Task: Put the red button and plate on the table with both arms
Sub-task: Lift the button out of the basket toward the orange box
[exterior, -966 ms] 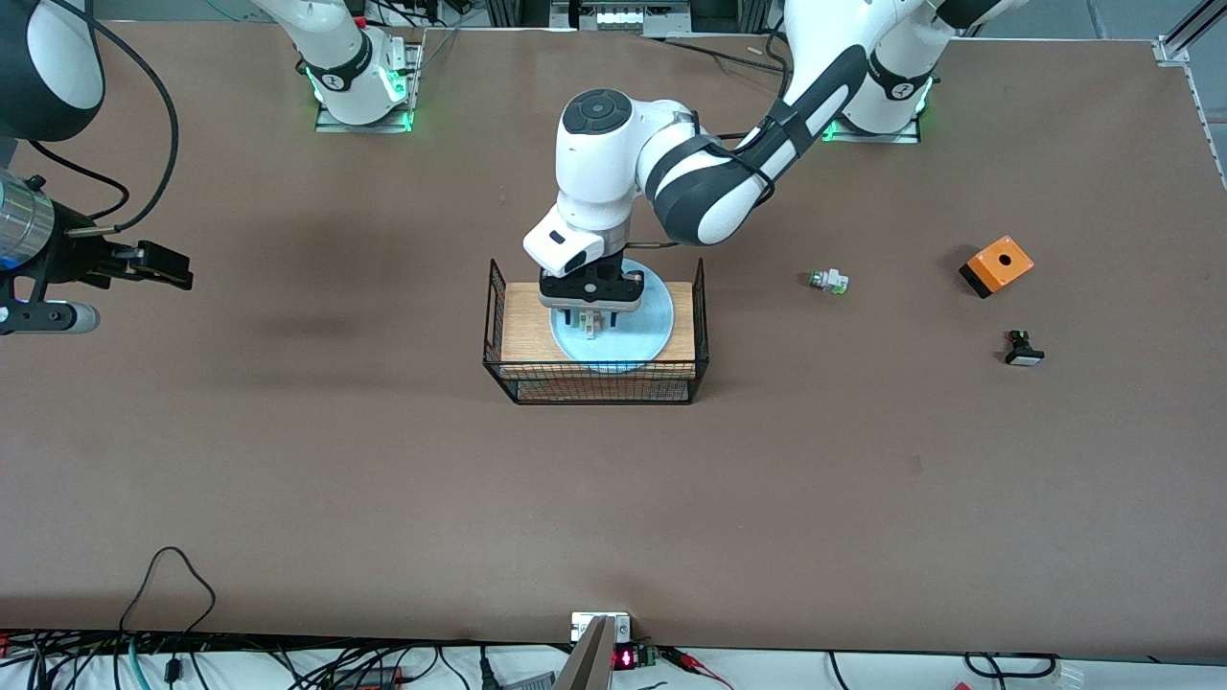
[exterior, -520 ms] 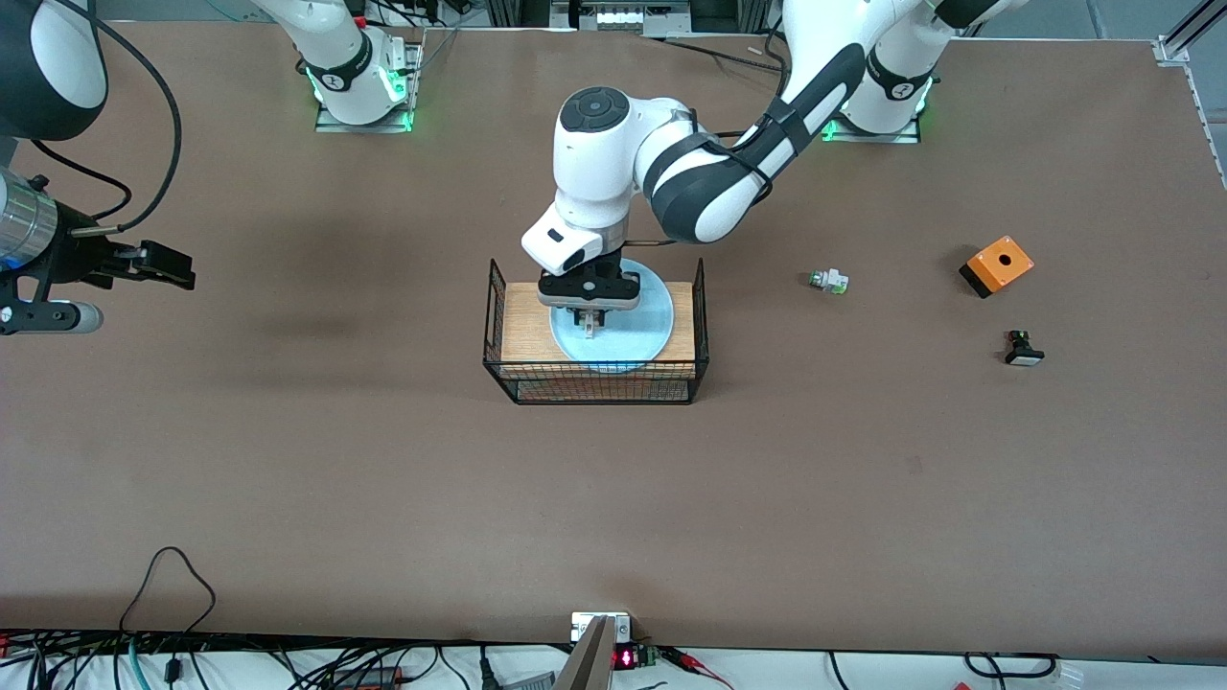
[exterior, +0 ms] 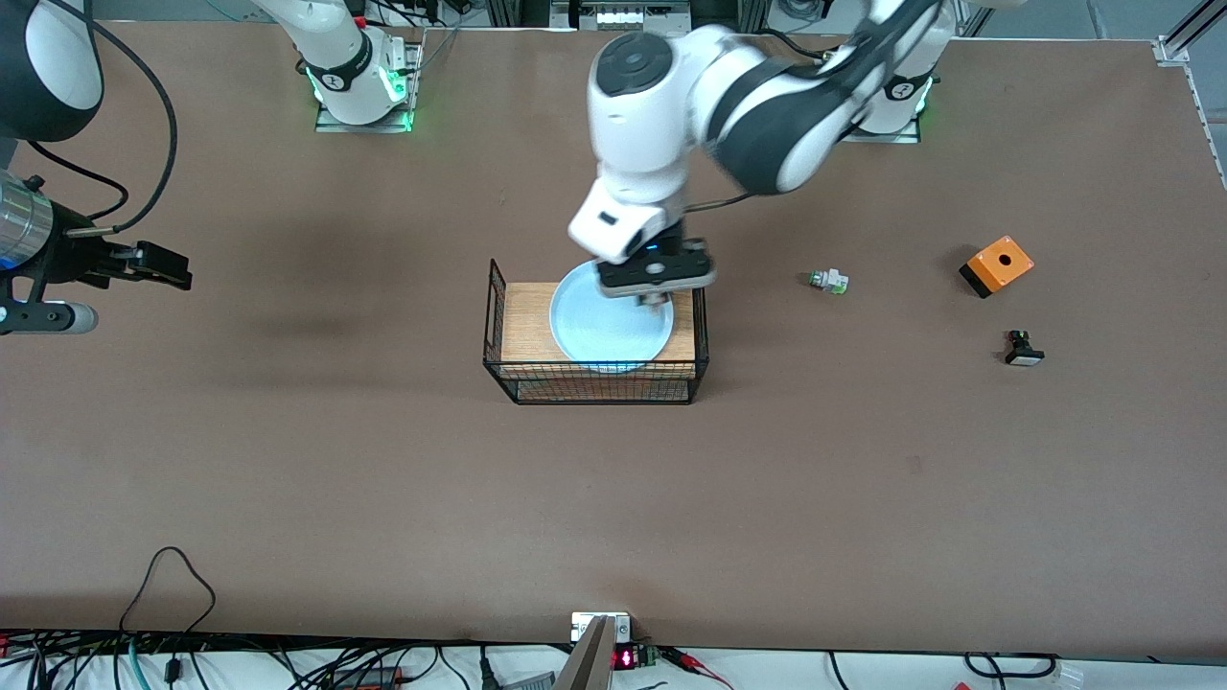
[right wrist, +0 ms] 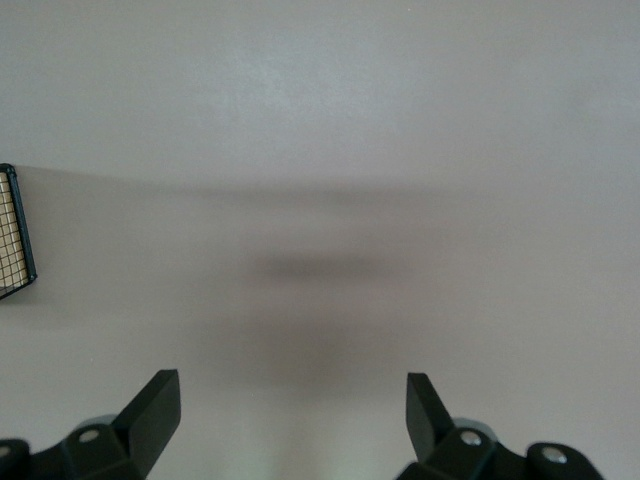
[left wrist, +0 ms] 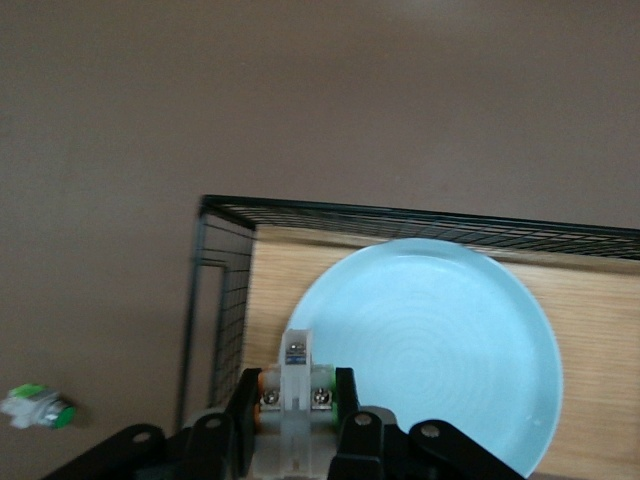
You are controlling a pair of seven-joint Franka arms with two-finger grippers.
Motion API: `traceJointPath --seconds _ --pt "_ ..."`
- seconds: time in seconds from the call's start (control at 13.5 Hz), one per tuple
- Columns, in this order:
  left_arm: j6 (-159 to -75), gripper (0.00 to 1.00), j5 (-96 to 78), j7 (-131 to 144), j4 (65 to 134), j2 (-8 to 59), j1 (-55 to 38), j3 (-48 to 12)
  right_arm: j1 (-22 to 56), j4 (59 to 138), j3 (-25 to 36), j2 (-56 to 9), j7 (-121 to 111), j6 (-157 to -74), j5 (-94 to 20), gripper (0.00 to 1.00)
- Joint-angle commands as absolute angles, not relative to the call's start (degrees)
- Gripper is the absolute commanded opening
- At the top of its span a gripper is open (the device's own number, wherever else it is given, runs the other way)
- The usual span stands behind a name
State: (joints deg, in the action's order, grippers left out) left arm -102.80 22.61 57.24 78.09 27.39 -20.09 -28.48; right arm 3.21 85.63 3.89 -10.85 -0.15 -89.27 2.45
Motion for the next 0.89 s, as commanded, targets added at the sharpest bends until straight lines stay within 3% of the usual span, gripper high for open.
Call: traceJointPath --seconds 0.0,0.45,0.82 --pt "-96.7 0.13 18.29 45.31 79.54 22.16 -14.0 -28.92 -0.08 85.25 3.51 -11.51 -0.09 -89.12 -0.25 1.0" --pt "-87.29 0.14 18.02 28.41 80.41 20.48 -5.9 -28.48 -4.12 85.17 3.52 -12.57 -0.88 -89.21 -3.16 1.0" --pt "-90.42 0.14 18.02 23.48 83.14 25.22 1.04 -28.48 -5.8 85.25 3.52 -13.1 -0.97 -89.12 -4.57 1.0"
